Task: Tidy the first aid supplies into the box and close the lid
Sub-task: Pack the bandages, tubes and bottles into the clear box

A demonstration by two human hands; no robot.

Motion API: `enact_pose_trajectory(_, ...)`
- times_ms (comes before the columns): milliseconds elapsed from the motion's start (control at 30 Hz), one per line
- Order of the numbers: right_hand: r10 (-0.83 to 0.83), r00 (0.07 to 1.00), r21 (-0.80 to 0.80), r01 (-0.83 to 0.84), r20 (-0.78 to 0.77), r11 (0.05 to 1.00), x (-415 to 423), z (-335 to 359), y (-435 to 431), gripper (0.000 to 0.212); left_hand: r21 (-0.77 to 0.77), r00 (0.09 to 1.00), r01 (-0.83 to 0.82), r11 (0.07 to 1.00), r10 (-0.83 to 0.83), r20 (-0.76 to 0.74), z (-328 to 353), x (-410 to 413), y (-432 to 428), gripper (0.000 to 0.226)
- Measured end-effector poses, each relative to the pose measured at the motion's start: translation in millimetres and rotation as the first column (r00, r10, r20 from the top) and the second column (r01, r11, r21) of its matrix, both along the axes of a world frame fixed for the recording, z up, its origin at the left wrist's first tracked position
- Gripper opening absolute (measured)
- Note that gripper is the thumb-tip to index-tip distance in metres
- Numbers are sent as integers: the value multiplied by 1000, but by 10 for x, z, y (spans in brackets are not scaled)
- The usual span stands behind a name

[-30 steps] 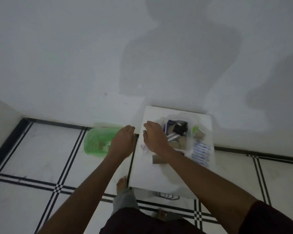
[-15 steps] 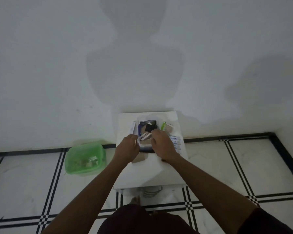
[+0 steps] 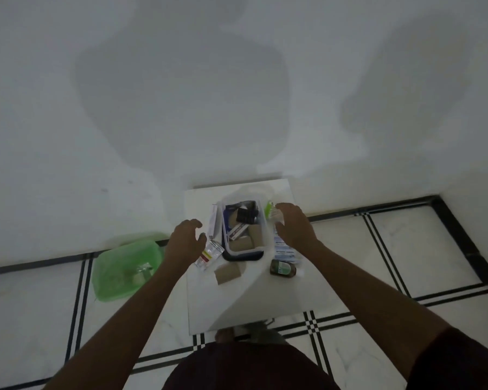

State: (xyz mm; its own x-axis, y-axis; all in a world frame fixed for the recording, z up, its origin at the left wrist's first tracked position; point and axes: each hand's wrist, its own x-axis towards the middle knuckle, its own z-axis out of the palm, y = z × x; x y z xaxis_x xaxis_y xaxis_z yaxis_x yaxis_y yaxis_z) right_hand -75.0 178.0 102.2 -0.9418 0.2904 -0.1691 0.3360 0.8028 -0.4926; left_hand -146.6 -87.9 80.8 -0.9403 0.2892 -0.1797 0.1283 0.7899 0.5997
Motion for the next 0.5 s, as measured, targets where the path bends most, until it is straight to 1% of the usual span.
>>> enact_pose_trajectory(133, 10, 997, 37, -13, 81, 999, -308, -225, 204, 52, -77, 998, 53, 996, -50, 41, -177, -271, 168, 35)
enact_pose_trajectory(267, 46, 985, 61, -57, 166, 997, -528, -506, 407, 53, -122, 992, 52, 991, -38, 119, -418, -480, 328, 39)
enact_pose_trajectory(400, 84, 968, 44, -97, 235, 994, -713, -813, 566, 57, -164, 980, 63, 985, -30, 197, -745, -644, 462, 44)
enact_pose_trajectory(500, 112, 961, 48, -128, 254, 991, -807, -996, 618, 55, -189, 971, 42, 981, 5, 239, -936, -703, 526, 45)
